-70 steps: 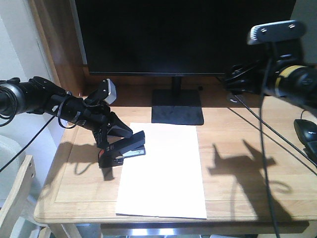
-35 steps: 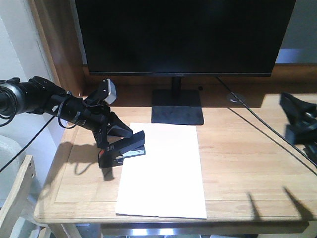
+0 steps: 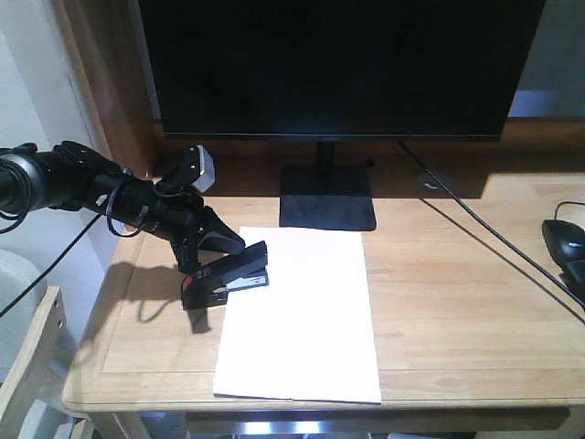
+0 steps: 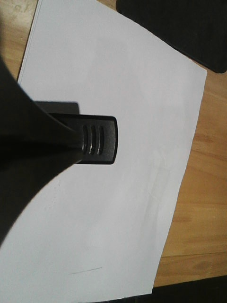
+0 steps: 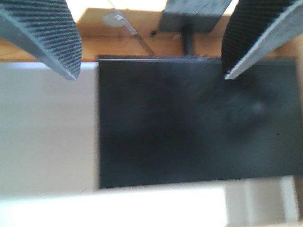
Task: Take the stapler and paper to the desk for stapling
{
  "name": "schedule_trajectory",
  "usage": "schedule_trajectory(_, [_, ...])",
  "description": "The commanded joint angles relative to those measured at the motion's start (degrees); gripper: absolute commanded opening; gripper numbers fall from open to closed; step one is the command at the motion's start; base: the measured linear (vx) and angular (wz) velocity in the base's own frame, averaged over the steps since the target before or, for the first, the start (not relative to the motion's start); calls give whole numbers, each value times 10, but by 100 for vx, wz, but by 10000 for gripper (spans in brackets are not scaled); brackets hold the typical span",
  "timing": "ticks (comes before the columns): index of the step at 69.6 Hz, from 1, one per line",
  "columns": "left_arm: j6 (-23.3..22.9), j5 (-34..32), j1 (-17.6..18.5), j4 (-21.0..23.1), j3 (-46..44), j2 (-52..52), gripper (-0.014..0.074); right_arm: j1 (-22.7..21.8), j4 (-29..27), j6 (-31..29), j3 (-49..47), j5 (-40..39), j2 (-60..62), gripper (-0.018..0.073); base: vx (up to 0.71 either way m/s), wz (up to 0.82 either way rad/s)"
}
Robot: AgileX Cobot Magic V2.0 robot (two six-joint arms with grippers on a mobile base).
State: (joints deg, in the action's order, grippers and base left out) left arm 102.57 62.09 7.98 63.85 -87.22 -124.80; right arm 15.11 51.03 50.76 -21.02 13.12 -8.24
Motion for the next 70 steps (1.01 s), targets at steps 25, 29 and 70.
schedule_trajectory(25, [-5, 16, 1, 34, -15, 36, -7, -2, 12, 2, 29, 28, 63, 581, 0, 0])
schedule_trajectory(29, [-5, 16, 1, 34, -15, 36, -7, -2, 12, 1, 29, 28, 63, 581, 0, 0])
schedule_trajectory(70, [-5, 16, 1, 34, -15, 36, -7, -2, 12, 1, 29, 28, 63, 581, 0, 0])
